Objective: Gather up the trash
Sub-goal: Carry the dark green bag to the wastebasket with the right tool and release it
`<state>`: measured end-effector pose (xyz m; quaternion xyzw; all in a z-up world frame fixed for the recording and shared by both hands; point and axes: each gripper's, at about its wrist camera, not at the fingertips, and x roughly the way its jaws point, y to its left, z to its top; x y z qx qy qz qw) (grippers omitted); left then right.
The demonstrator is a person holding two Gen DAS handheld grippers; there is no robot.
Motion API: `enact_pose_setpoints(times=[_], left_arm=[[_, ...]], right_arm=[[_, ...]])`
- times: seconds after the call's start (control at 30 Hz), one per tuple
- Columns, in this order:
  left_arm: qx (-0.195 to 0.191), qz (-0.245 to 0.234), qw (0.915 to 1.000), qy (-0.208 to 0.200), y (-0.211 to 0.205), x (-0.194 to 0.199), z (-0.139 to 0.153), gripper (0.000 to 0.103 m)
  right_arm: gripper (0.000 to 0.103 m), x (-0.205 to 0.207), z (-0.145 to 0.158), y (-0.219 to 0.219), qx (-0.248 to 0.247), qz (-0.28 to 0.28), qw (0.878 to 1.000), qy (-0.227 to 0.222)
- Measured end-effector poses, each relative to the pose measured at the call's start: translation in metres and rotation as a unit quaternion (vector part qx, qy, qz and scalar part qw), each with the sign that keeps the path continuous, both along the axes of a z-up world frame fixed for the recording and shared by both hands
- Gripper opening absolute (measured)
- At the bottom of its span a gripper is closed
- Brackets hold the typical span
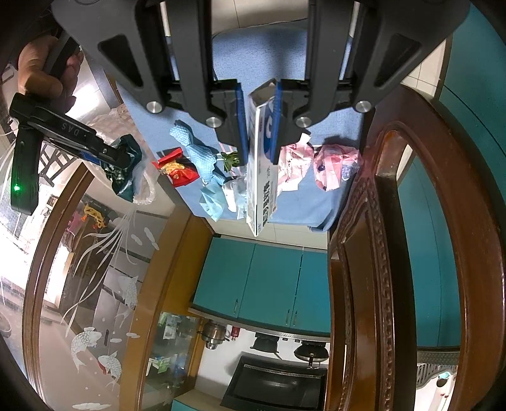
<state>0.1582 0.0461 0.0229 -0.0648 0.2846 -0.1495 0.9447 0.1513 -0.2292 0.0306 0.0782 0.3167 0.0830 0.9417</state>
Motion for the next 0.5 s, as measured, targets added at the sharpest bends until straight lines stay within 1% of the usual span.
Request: enact_pose_setpoints(times=[0.2, 0.3, 0.43, 0.5], left_arm=[[0.000, -0.001, 1.0000, -0.001, 0.000, 0.000, 0.000, 0.015], [0.000, 0.000, 1.0000, 0.000, 0.000, 0.000, 0.000, 0.015], [-0.001, 0.001, 1.0000, -0.001, 0.001, 0.000, 0.000, 0.015], [-0.002, 0.004, 1.0000, -0.002, 0.002, 0.000, -0.001, 0.015]], right_arm=[[0.050, 0.000, 0.000, 0.000, 0.000, -0.001, 1.000, -0.001], [0.050, -0.002, 0.002, -0.004, -0.004, -0.010, 1.000, -0.011], [0.050, -0.005, 0.014, -0.029, -0.016, -0.053, 0.997, -0.044], [0.050, -0.003, 0.016, -0.055, -0.024, -0.092, 0.994, -0.053]])
